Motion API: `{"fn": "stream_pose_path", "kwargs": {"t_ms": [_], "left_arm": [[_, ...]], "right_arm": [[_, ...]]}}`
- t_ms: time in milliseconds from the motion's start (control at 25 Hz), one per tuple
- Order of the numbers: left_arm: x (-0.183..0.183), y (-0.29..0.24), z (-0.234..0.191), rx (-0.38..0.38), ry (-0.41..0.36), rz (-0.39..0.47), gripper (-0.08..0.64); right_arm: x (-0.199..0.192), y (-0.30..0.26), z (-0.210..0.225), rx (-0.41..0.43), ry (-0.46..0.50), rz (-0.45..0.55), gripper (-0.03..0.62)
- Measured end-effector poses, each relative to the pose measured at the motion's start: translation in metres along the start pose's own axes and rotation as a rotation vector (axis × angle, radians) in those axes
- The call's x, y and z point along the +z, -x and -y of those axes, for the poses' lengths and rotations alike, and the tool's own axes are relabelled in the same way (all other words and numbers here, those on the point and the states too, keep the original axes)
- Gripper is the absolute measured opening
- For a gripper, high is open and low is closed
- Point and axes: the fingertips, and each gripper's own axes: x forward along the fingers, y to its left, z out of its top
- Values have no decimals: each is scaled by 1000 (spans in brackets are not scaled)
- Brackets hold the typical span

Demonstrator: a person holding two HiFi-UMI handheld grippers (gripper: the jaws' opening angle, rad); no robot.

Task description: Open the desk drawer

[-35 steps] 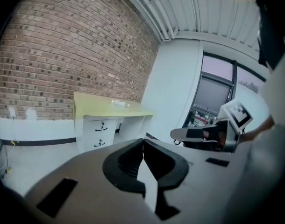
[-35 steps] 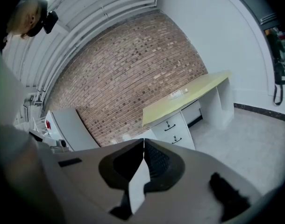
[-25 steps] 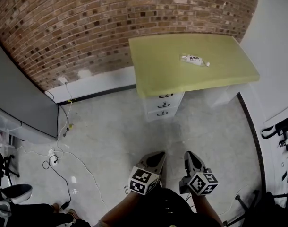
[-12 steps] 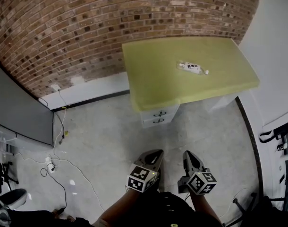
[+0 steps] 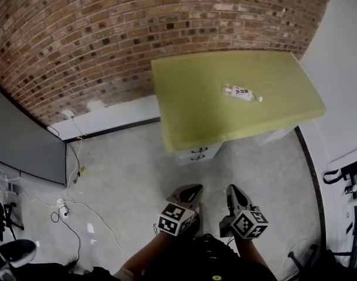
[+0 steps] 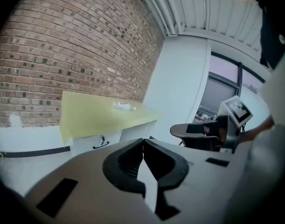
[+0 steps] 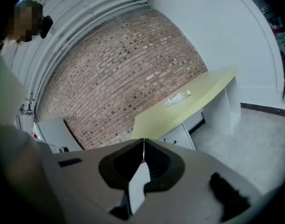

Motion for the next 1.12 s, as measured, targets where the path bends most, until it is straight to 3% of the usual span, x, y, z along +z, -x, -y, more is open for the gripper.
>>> {"fn": "stream_pose_path", "kwargs": {"t_ms": [440,960,1120], "left_arm": [[11,-40,-22,-38,-12,-30,11],[14,-70,-20,-16,-46,-52,11],[11,-80,-20,7,-17,-45,11]], "right_arm": [[12,-36,27,-15,-21,-30,12],[27,-61,43,137,45,-118,14],[27,-69,58,153,30,-113,14]]}}
